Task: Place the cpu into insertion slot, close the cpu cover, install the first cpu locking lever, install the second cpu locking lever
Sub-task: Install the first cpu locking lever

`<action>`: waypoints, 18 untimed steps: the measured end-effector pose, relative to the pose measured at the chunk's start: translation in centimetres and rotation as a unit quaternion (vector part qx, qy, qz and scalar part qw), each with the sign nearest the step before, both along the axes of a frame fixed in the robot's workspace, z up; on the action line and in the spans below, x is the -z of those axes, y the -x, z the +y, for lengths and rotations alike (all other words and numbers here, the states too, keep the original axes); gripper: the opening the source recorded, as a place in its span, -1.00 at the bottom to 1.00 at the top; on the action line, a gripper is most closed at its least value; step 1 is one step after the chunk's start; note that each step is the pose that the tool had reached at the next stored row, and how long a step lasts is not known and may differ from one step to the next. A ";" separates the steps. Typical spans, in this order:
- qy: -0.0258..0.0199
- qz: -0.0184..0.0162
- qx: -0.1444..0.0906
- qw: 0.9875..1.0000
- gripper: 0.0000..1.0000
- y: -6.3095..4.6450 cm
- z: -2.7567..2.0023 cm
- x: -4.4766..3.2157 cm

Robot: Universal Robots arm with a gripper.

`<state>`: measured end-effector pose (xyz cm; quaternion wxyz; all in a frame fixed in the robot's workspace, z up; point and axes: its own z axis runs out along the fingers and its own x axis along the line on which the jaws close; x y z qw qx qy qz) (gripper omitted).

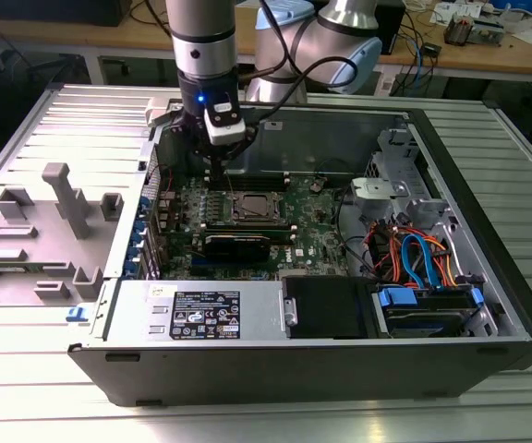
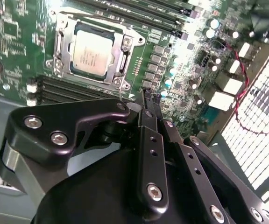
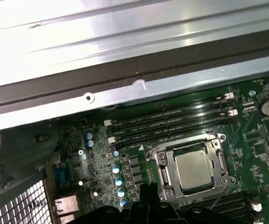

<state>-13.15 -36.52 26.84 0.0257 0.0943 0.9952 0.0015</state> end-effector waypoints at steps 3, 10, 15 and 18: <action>0.000 0.000 -0.033 0.999 -0.79 0.0 0.00 0.14; 0.000 0.000 -0.045 0.999 -0.79 0.8 0.58 0.21; 0.000 0.000 -0.092 0.996 -0.79 0.8 0.85 0.28; 0.000 0.000 -0.096 0.995 -0.79 0.8 1.08 0.29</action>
